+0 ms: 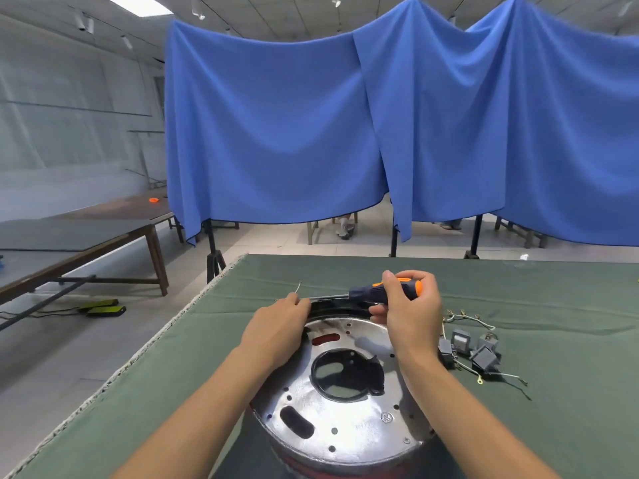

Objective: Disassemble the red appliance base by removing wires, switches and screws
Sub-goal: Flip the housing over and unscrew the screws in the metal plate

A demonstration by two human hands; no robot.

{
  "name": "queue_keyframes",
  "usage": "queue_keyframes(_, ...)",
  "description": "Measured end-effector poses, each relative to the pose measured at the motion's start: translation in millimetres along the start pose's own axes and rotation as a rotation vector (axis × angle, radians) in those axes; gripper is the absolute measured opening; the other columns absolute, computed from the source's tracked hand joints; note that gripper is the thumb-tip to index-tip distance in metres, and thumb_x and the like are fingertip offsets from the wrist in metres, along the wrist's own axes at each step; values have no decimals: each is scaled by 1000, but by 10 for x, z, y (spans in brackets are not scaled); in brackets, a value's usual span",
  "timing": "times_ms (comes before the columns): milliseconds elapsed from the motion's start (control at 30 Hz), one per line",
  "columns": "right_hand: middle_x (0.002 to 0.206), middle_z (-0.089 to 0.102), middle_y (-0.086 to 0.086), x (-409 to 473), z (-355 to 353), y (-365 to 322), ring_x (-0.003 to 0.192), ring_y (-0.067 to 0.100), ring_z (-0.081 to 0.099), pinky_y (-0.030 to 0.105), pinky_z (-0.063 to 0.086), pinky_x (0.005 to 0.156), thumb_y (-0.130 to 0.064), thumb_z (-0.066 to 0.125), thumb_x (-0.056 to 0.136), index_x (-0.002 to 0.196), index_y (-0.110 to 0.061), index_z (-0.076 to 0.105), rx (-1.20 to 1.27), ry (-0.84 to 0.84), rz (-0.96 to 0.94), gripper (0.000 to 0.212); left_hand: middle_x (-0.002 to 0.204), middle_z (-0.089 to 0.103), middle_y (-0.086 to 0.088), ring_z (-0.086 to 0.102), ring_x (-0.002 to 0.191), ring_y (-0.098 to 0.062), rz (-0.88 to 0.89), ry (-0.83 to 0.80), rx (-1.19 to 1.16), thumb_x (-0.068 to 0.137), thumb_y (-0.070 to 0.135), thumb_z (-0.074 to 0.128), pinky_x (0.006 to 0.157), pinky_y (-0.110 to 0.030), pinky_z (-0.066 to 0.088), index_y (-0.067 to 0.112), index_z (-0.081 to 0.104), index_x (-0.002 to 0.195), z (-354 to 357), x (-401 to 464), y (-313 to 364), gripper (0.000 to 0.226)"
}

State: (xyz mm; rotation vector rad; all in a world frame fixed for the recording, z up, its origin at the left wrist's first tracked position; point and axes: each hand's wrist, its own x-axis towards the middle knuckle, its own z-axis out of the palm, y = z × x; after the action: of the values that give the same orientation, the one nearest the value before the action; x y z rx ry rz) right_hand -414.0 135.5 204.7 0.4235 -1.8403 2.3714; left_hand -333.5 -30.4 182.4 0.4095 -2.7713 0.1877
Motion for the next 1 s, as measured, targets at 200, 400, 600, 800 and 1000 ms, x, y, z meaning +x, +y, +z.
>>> queue_keyframes(200, 81, 65, 7, -10, -14, 34, 49, 17, 64, 27, 54, 46, -11, 65, 89, 89, -20, 50, -47, -104, 43, 18, 91, 54, 1, 51, 85, -19, -175, 255, -442, 93, 20, 48, 71, -34, 42, 13, 54, 88, -64, 9, -64, 10)
queue_keyframes(400, 81, 57, 4, -76, 0, 129, 51, 20, 62, 38, 54, 51, -8, 65, 84, 84, -16, 47, -273, -298, 55, 20, 59, 43, -1, 39, 56, -19, -632, 481, -695, 80, 35, 31, 50, -32, 27, 14, 37, 63, -156, -256, -262, 28)
queue_keyframes(600, 88, 59, 11, -75, -15, 202, 53, 18, 62, 30, 56, 50, -9, 65, 86, 86, -16, 44, -448, -419, 85, 22, 54, 40, -5, 36, 54, -22, -809, 322, -984, 93, 11, 44, 55, -32, 29, 9, 40, 59, 94, -473, -531, 35)
queue_keyframes(800, 79, 61, 5, -90, -6, 220, 54, 17, 64, 28, 55, 51, -9, 68, 85, 87, -15, 47, -516, -443, 83, 22, 54, 44, -6, 32, 30, -11, -876, 294, -1427, 89, 1, 57, 33, -16, 27, 1, 56, 71, 270, -672, -580, 18)
queue_keyframes(1000, 77, 60, 5, -48, 18, 255, 52, 16, 65, 26, 52, 49, -6, 68, 84, 85, -15, 47, -556, -449, 101, 22, 60, 59, -11, 46, 33, -12, -790, 279, -1442, 84, -14, 46, 33, -20, 38, -5, 59, 82, 280, -699, -483, 16)
